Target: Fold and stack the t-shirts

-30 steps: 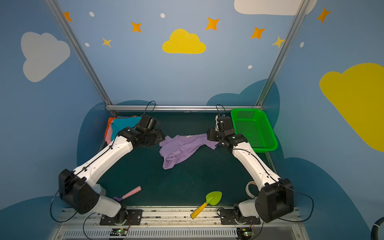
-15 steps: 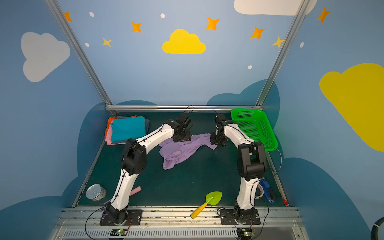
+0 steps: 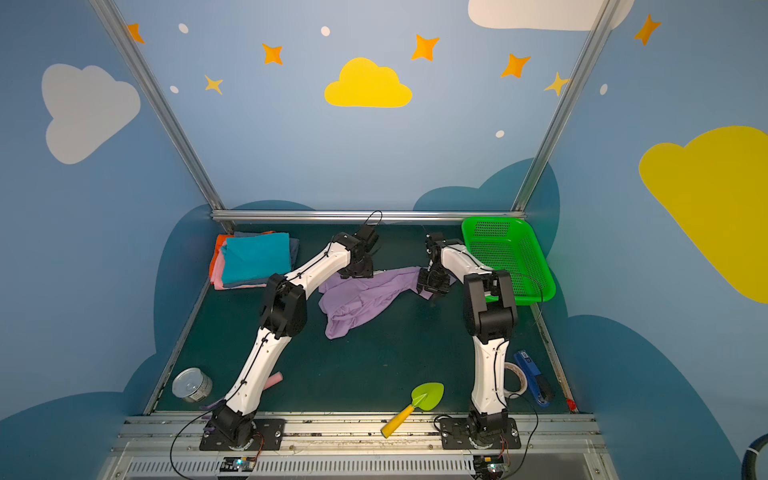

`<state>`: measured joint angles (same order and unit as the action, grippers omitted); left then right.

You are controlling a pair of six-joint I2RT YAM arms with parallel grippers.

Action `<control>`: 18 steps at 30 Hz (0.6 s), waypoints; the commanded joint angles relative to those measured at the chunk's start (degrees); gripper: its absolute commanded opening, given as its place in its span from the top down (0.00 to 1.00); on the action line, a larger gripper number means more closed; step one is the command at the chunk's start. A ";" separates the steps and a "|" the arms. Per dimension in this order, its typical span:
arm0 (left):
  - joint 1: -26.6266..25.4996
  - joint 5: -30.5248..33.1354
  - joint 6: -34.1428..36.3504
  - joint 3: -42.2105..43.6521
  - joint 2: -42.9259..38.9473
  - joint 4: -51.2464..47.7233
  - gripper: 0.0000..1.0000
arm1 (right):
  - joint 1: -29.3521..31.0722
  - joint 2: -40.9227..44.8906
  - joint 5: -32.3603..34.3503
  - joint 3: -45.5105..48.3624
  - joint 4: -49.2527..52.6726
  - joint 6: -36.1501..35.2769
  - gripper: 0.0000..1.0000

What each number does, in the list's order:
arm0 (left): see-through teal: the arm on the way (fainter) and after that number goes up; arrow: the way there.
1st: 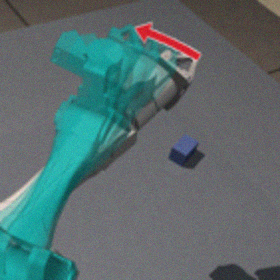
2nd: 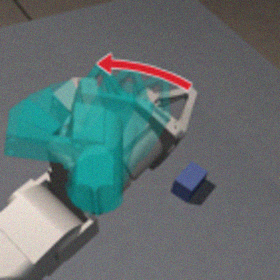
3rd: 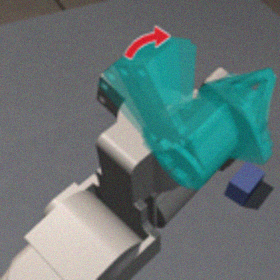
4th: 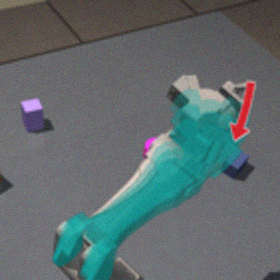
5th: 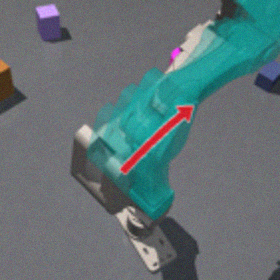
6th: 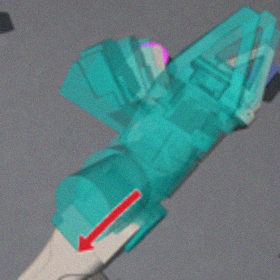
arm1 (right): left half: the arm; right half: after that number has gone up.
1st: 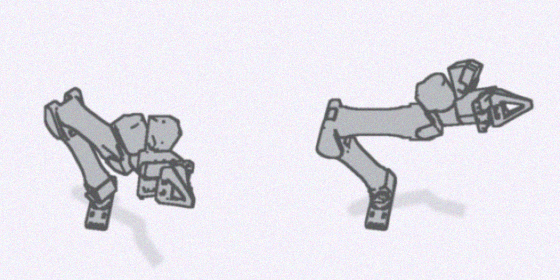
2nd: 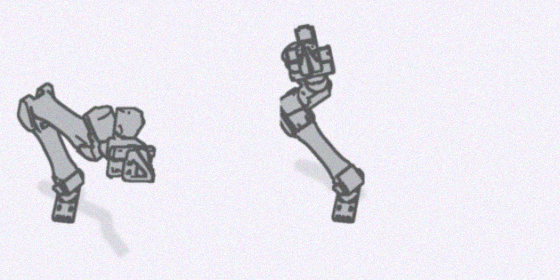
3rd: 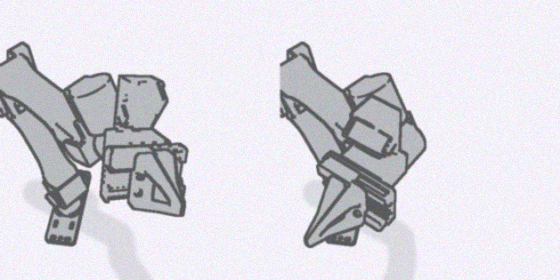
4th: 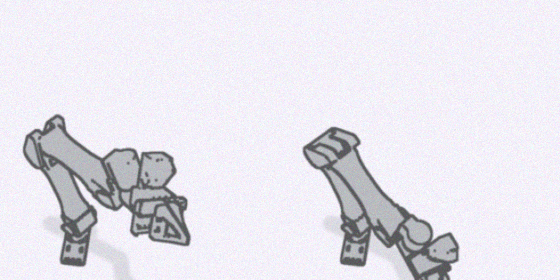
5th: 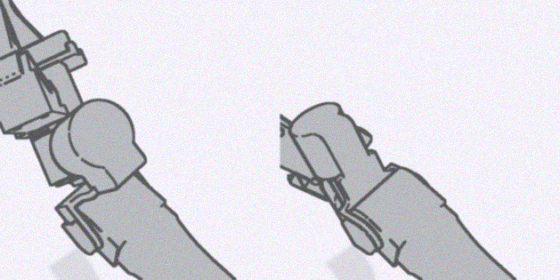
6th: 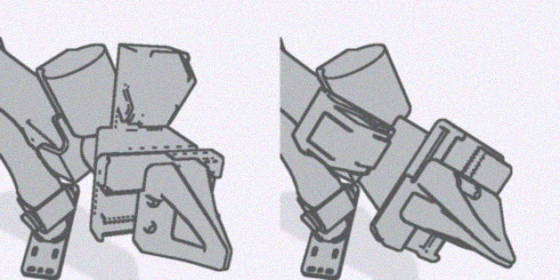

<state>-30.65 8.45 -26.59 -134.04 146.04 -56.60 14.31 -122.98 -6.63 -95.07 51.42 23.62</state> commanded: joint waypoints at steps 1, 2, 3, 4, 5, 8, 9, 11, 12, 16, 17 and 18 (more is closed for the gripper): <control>0.84 -0.18 0.32 0.44 0.42 -1.23 0.31 | -0.54 -2.64 0.50 -2.83 0.21 0.49 0.51; 1.01 -0.55 0.24 0.63 0.55 -0.99 0.32 | -0.78 -3.00 0.03 -3.58 -0.02 0.18 0.53; 1.29 -1.07 0.23 0.90 0.69 -0.77 0.34 | -1.05 -3.29 -0.44 -4.48 -0.43 -0.12 0.56; 1.40 -1.40 0.22 1.14 0.87 -0.58 0.37 | -1.29 -3.56 -0.70 -5.57 -0.62 -0.34 0.61; 1.61 -1.67 0.09 1.39 1.12 -0.44 0.42 | -1.64 -3.67 -1.08 -6.88 -0.44 -0.64 0.71; 3.12 -2.39 -0.52 1.48 1.68 -0.72 0.64 | -2.70 -3.06 -2.47 -12.07 0.79 -1.50 1.00; 3.86 -2.80 -0.70 1.40 1.71 -0.79 0.71 | -2.72 -2.62 -2.24 -13.70 1.34 -1.94 1.00; 5.38 -3.09 -1.07 0.88 1.45 -0.86 0.83 | -2.63 -1.30 -1.70 -17.70 2.69 -3.16 1.00; 6.15 -3.09 -1.23 0.25 1.27 -1.23 0.87 | -2.70 -0.44 -1.08 -20.50 3.92 -3.76 1.00; 8.70 -2.16 -1.23 -3.78 0.21 -3.59 0.96 | -2.71 2.66 0.34 -29.35 7.39 -4.98 1.00; 9.23 -1.67 -1.12 -4.48 -0.48 -4.02 0.96 | -2.75 3.84 0.37 -31.46 7.96 -5.15 1.00; 9.69 -1.31 -0.87 -4.81 -1.38 -4.14 0.96 | -2.71 5.24 -0.51 -32.93 7.87 -5.57 1.00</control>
<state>-22.50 5.39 -27.49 -136.14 146.30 -58.37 11.44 -124.31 -7.51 -122.98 55.64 20.03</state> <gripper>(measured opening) 0.049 0.047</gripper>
